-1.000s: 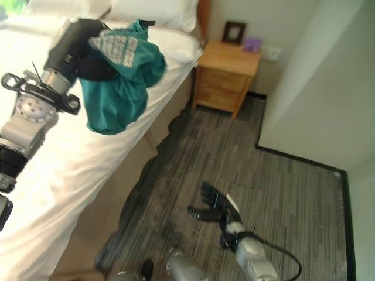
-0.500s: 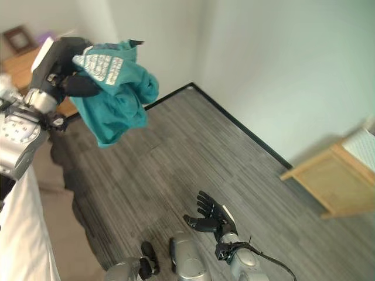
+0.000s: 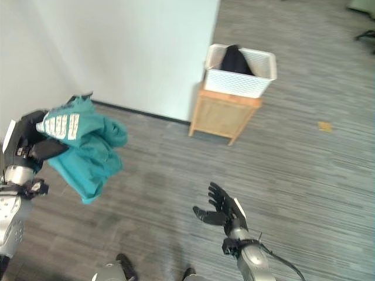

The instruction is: Pick up bed clothes into laundry basket.

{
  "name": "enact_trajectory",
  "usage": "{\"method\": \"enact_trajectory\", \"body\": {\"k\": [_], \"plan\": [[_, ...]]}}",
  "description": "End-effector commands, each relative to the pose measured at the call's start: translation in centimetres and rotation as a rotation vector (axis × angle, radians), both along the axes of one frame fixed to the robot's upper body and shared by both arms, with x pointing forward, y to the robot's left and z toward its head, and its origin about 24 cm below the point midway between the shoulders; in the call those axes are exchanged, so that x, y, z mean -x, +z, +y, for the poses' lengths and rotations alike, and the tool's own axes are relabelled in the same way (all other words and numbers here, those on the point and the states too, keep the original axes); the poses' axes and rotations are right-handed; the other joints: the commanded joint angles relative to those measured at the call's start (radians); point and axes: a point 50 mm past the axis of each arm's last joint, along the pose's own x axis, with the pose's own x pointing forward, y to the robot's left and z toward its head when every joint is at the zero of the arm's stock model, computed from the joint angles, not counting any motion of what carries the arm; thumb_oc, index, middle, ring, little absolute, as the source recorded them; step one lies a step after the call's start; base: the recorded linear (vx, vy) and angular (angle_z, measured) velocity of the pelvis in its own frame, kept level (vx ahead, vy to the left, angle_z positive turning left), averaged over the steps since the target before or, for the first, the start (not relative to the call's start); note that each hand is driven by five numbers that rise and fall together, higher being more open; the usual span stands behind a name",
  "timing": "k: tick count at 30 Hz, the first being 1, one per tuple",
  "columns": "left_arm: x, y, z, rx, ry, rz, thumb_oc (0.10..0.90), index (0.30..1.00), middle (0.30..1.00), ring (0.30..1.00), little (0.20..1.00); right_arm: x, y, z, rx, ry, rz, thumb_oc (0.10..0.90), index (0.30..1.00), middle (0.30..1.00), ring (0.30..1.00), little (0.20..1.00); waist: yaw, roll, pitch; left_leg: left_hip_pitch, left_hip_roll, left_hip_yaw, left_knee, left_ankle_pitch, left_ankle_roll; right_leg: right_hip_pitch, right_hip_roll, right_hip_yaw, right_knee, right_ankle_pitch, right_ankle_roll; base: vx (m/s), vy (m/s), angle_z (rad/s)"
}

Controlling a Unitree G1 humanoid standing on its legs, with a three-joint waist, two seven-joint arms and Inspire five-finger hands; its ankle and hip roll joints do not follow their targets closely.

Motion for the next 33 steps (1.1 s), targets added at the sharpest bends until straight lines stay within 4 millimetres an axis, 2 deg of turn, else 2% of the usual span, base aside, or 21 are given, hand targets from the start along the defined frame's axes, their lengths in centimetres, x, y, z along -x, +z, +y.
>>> {"method": "enact_trajectory", "body": {"k": [1,2,3,7,12,13,19,26,31,32,33], "plan": [[0.1,9.5,2.2,-0.048,0.09,-0.478,0.4,0.3,0.3,0.3,0.3,-2.8,5.0,-0.8,0.004,0.012,-0.269,0.8,0.9,0.9,0.9,0.9,0.009,0.031,0.023,0.044,-0.047,-0.025,-0.116,0.048,0.038,0.012,-0.024,0.019,0.026,-0.111,0.029,-0.06,0.004,-1.0],[0.4,9.0,2.0,-0.027,0.087,-0.473,0.4,0.3,0.3,0.3,0.3,-3.2,6.0,-1.5,0.016,-0.027,-0.318,0.8,0.9,0.9,0.9,0.9,-0.007,0.039,0.009,0.093,-0.062,-0.022,-0.206,0.012,0.062,-0.003,-0.003,0.042,0.012,-0.101,0.031,-0.05,0.025,-0.7],[0.4,8.9,1.9,-0.027,0.088,-0.473,0.4,0.3,0.3,0.3,0.3,-3.2,6.0,-1.5,0.018,-0.028,-0.318,0.8,0.9,0.9,0.9,0.9,-0.005,0.041,0.009,0.097,-0.061,-0.02,-0.213,0.015,0.061,-0.002,-0.003,0.044,0.01,-0.1,0.031,-0.08,0.063,-0.43],[-0.4,8.3,0.7,0.01,0.063,-0.472,0.4,0.3,0.3,0.3,0.3,-3.9,8.0,-2.5,0.018,-0.149,-0.432,0.8,0.9,0.9,0.9,0.9,-0.043,0.051,-0.013,0.132,-0.079,0.004,-0.375,0.041,0.088,-0.031,0.016,0.065,-0.048,-0.061,0.04,-0.12,0.093,-0.04],[-0.3,7.3,0.9,0.023,0.08,-0.421,0.4,0.3,0.3,0.3,0.3,-4.2,9.6,-2.5,0.013,-0.149,-0.5,0.8,0.9,0.9,0.9,0.9,-0.081,0.049,-0.027,0.154,-0.094,0.028,-0.375,0.028,0.105,-0.047,-0.001,0.108,-0.03,-0.045,0.049,-0.02,0.102,-0.07],[-5.4,0.8,-5.9,0.177,-0.114,-0.143,0.4,0.3,0.3,0.3,0.3,-3.5,6.9,-4.8,-0.042,-0.364,-0.397,0.8,0.9,0.9,0.9,0.9,-0.122,0.051,-0.067,0.189,-0.067,0.017,-0.383,0.09,0.076,0.053,0.015,0.07,-0.093,-0.031,0.036,0.0,0.068,-0.1],[-5.3,0.1,-6.1,0.206,-0.108,-0.121,0.4,0.3,0.3,0.3,0.3,-3.4,6.7,-4.5,-0.034,-0.334,-0.38,0.8,0.9,0.9,0.9,0.9,-0.128,0.051,-0.071,0.208,-0.071,0.03,-0.389,0.075,0.087,0.054,0.009,0.087,-0.089,-0.035,0.038,0.03,0.017,-0.07],[-5.0,-1.0,-5.9,0.248,-0.08,-0.088,0.4,0.3,0.3,0.3,0.3,-4.1,7.9,-3.8,-0.056,-0.323,-0.438,0.8,0.9,0.9,0.9,0.9,-0.123,0.044,-0.07,0.209,-0.076,0.049,-0.387,0.061,0.094,0.054,-0.003,0.089,-0.093,-0.029,0.05,0.06,0.036,-0.15],[-4.5,-1.5,-5.0,0.258,-0.034,-0.078,0.4,0.3,0.3,0.3,0.3,-4.8,8.7,-3.1,-0.071,-0.305,-0.476,0.8,0.9,0.9,0.9,0.9,-0.11,0.04,-0.071,0.203,-0.091,0.066,-0.383,0.043,0.107,0.053,-0.027,0.086,-0.091,-0.025,0.068,0.07,0.072,0.02],[-4.3,-1.7,-4.9,0.26,-0.029,-0.071,0.4,0.3,0.3,0.3,0.3,-5.1,8.9,-2.8,-0.071,-0.293,-0.484,0.8,0.9,0.9,0.9,0.9,-0.108,0.041,-0.073,0.201,-0.099,0.073,-0.38,0.034,0.114,0.046,-0.039,0.085,-0.076,-0.029,0.078,0.12,0.161,0.02],[-4.3,-1.8,-4.6,0.26,-0.019,-0.064,0.4,0.3,0.3,0.3,0.3,-5.4,9.0,-2.4,-0.069,-0.277,-0.487,0.8,0.9,0.9,0.9,0.9,-0.104,0.05,-0.064,0.215,-0.106,0.078,-0.382,0.01,0.131,0.009,-0.06,0.098,0.024,-0.047,0.093,0.11,0.187,0.02]]}}
